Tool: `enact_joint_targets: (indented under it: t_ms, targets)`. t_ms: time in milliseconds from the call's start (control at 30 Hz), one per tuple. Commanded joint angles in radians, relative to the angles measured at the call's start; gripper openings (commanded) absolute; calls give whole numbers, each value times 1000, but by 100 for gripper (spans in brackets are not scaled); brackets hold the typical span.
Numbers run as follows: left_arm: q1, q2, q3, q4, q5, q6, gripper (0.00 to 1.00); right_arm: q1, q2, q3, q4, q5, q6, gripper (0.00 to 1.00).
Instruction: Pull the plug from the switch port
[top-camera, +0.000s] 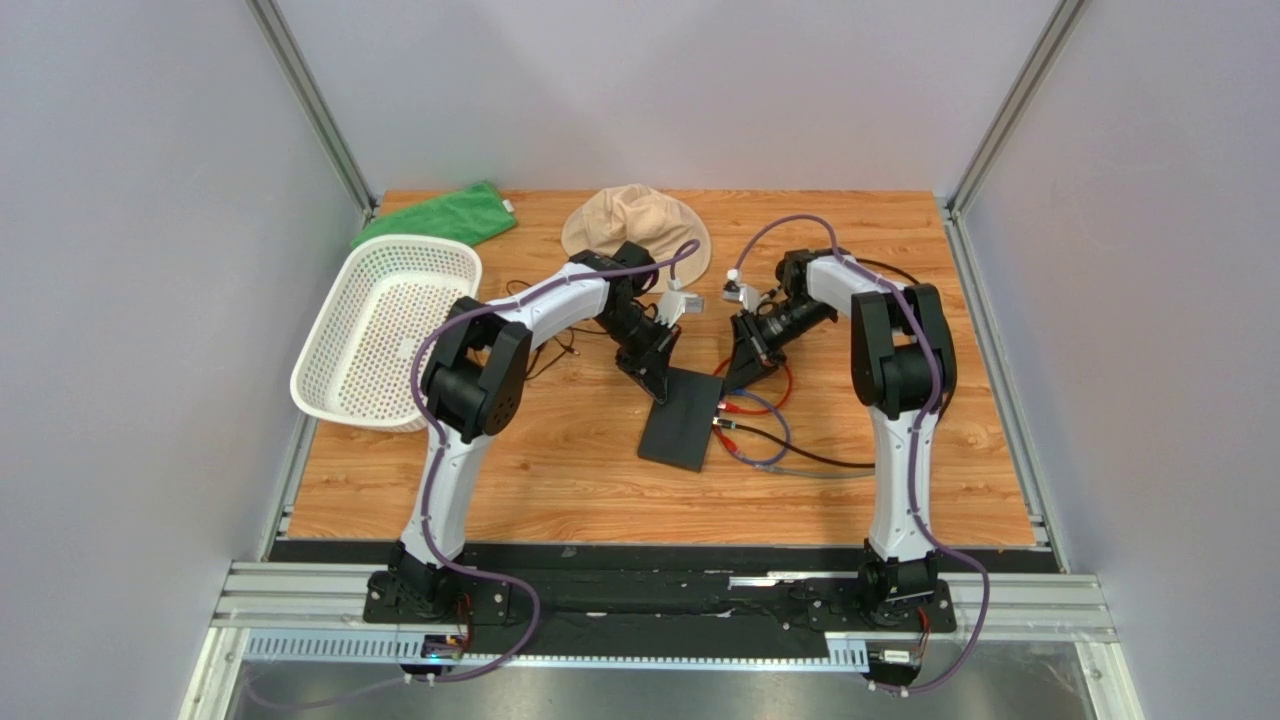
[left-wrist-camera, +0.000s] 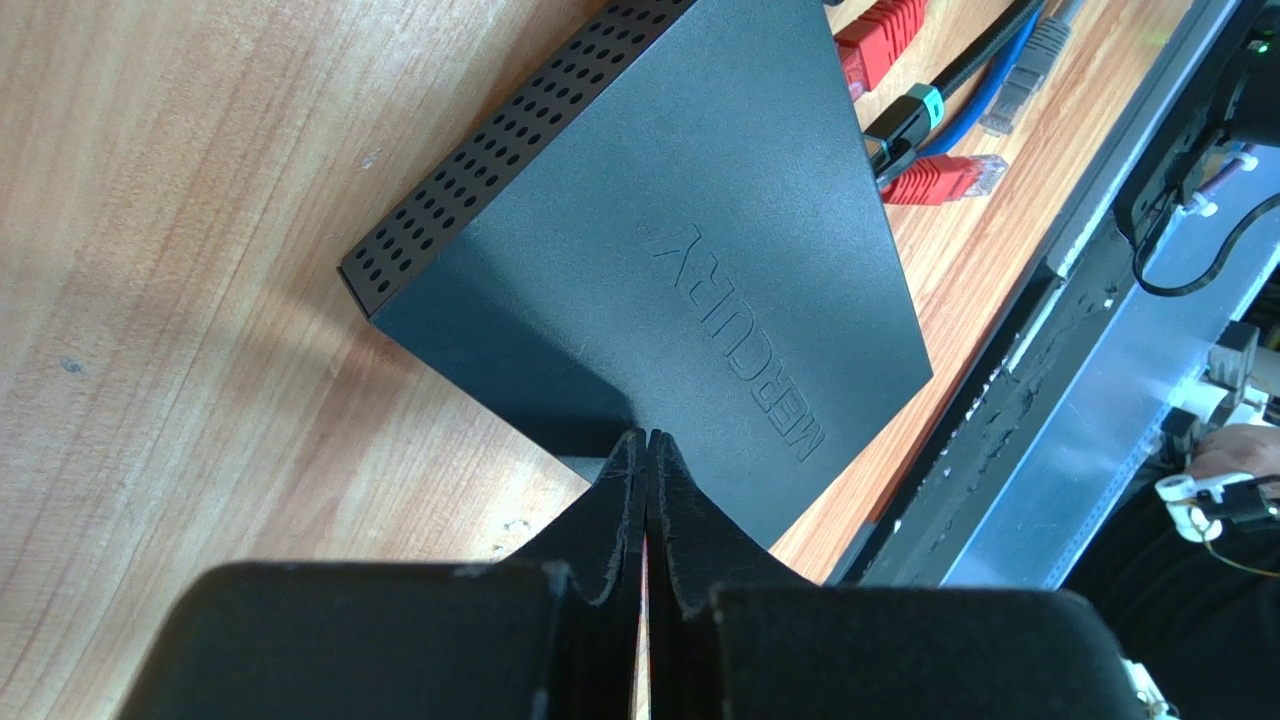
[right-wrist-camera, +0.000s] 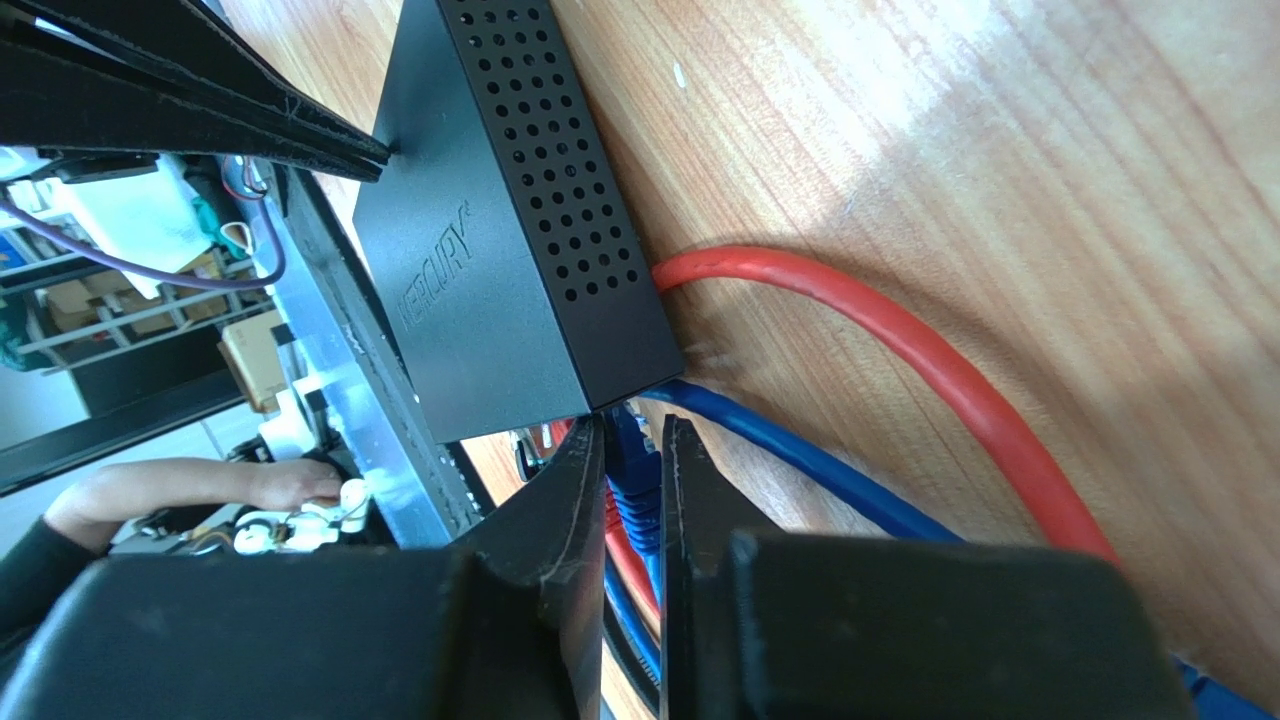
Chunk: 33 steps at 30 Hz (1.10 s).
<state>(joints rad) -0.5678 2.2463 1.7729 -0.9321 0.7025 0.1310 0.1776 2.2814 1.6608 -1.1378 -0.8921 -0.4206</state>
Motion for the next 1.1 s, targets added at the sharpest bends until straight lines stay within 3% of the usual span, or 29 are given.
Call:
enact_joint_targets:
  t_ms: [0, 400, 733, 1067]
  targets:
    - [0, 53, -3, 42, -121, 30, 0, 19, 62, 13, 3, 96, -30, 1]
    - [-1, 52, -6, 45, -121, 30, 0, 2, 53, -3, -39, 137, -72, 0]
    - [-3, 50, -9, 45, -121, 36, 0, 2, 39, -18, 3, 127, -7, 0]
    - [0, 50, -9, 44, -118, 39, 0, -1, 50, -21, -65, 98, -96, 0]
